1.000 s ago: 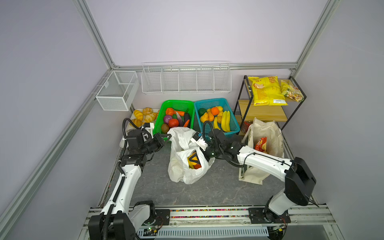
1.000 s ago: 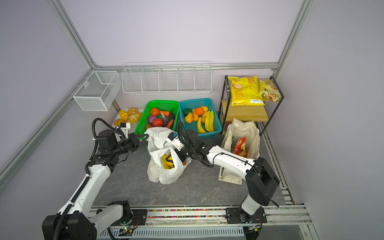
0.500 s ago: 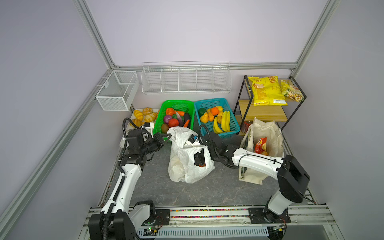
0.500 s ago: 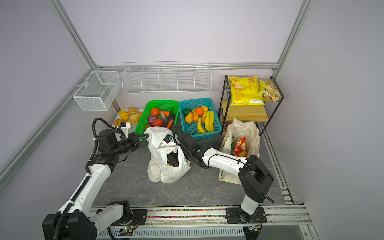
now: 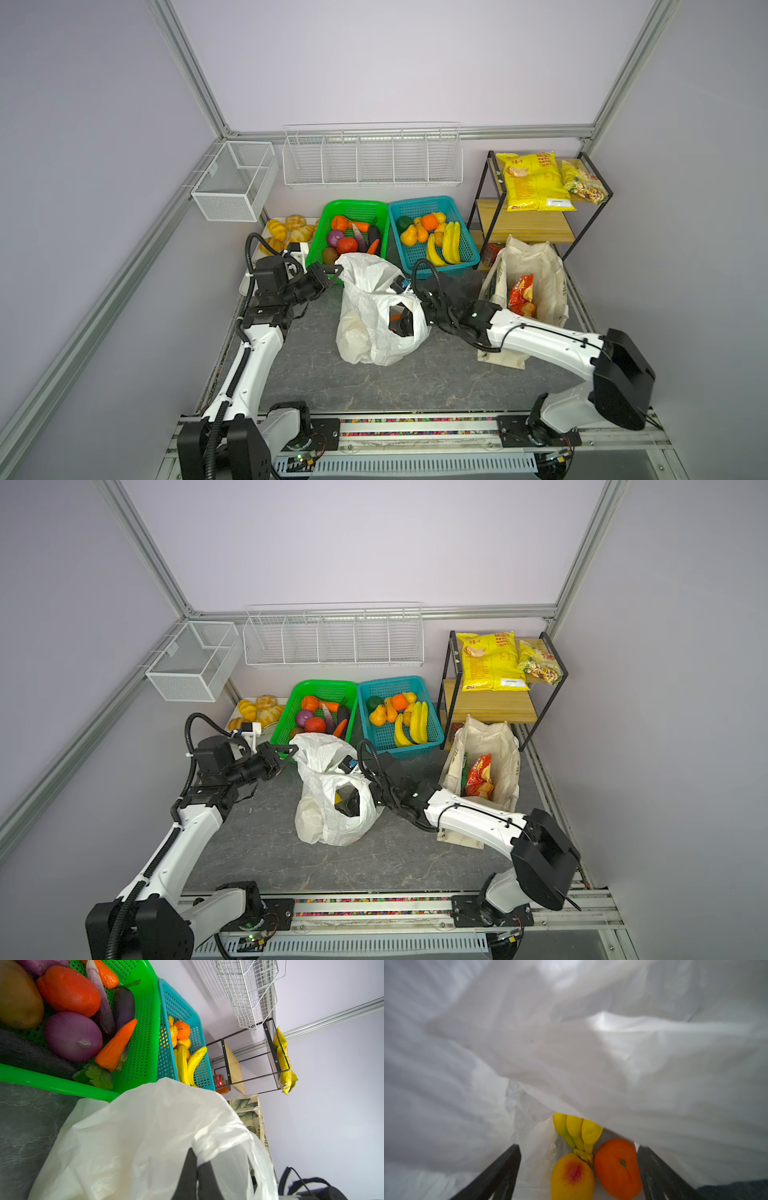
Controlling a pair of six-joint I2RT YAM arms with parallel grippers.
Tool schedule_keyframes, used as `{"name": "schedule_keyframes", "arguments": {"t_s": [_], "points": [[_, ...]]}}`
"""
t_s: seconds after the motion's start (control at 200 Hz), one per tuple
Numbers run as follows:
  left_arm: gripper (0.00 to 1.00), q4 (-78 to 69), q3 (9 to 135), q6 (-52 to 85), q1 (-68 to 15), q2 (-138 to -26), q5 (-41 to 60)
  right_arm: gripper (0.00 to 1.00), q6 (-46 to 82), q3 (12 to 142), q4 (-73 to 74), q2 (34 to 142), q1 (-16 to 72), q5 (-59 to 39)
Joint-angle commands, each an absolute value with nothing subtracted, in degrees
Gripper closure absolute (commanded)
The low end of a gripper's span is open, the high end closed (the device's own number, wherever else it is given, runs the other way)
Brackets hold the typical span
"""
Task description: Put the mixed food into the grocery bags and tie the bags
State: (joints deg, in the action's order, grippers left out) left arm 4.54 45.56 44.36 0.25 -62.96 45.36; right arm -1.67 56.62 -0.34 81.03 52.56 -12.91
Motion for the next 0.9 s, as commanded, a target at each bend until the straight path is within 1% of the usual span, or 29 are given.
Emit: {"name": "schedule_keyframes", "arguments": {"t_s": [0.0, 0.09, 0.155, 0.29, 0.41, 0.52, 0.625, 0.72, 0.8, 0.825, 0.85, 0.855, 0.865, 0.875, 0.885, 0.895], "points": [[1.0, 3.6, 47.9, 44.4, 0.0, -63.4, 46.1, 0.1, -8.0, 53.4, 2.0, 76.7, 52.6, -10.5], [1.0, 3.6, 48.0, 44.5, 0.0, -63.5, 46.1, 0.12, -10.8, 51.9, 3.3, 73.9, 52.7, -8.7], [1.0, 3.6, 48.0, 44.6, 0.0, -63.5, 46.1, 0.11, -13.0, 51.8, 4.1, 73.3, 53.0, -6.0], [1.0, 3.6, 48.0, 44.6, 0.0, -63.5, 46.0, 0.05, -18.5, 53.2, 7.3, 74.9, 55.2, 2.9], [1.0, 3.7, 48.0, 44.7, 0.0, -63.5, 46.1, 0.02, -22.0, 54.7, 11.8, 77.2, 56.7, 9.4], [1.0, 3.9, 48.1, 44.7, 0.0, -63.4, 46.2, 0.0, -24.2, 56.3, 14.1, 79.3, 57.0, 9.8], [1.0, 3.9, 48.1, 44.6, -0.1, -63.5, 46.4, 0.02, -26.0, 58.2, 15.6, 81.8, 57.7, 9.6], [1.0, 3.9, 48.1, 44.6, 0.0, -63.5, 46.6, 0.02, -28.3, 60.1, 16.6, 84.1, 58.7, 11.5], [1.0, 4.0, 48.1, 44.6, 0.0, -63.5, 46.6, 0.0, -29.6, 61.3, 17.1, 85.3, 59.2, 11.0], [1.0, 4.0, 48.1, 44.6, 0.0, -63.6, 46.6, 0.02, -29.8, 61.7, 16.9, 85.7, 59.2, 10.3], [1.0, 4.1, 48.1, 44.6, 0.0, -63.6, 46.6, 0.06, -30.0, 62.2, 16.6, 86.2, 59.2, 9.7], [1.0, 4.1, 48.2, 44.6, 0.0, -63.6, 46.7, 0.09, -30.0, 62.5, 16.5, 86.3, 59.2, 9.5], [1.0, 4.1, 48.1, 44.6, 0.0, -63.6, 46.6, 0.1, -30.0, 62.6, 16.4, 86.4, 59.2, 9.4], [1.0, 4.2, 48.2, 44.6, 0.0, -63.6, 46.6, 0.15, -30.0, 62.8, 16.2, 86.6, 59.2, 9.0], [1.0, 4.1, 48.2, 44.6, 0.0, -63.7, 46.6, 0.17, -30.1, 62.9, 16.1, 86.7, 59.2, 8.8], [1.0, 4.1, 48.2, 44.6, 0.0, -63.7, 46.6, 0.24, -30.1, 63.2, 15.8, 86.9, 59.2, 8.5]]}}
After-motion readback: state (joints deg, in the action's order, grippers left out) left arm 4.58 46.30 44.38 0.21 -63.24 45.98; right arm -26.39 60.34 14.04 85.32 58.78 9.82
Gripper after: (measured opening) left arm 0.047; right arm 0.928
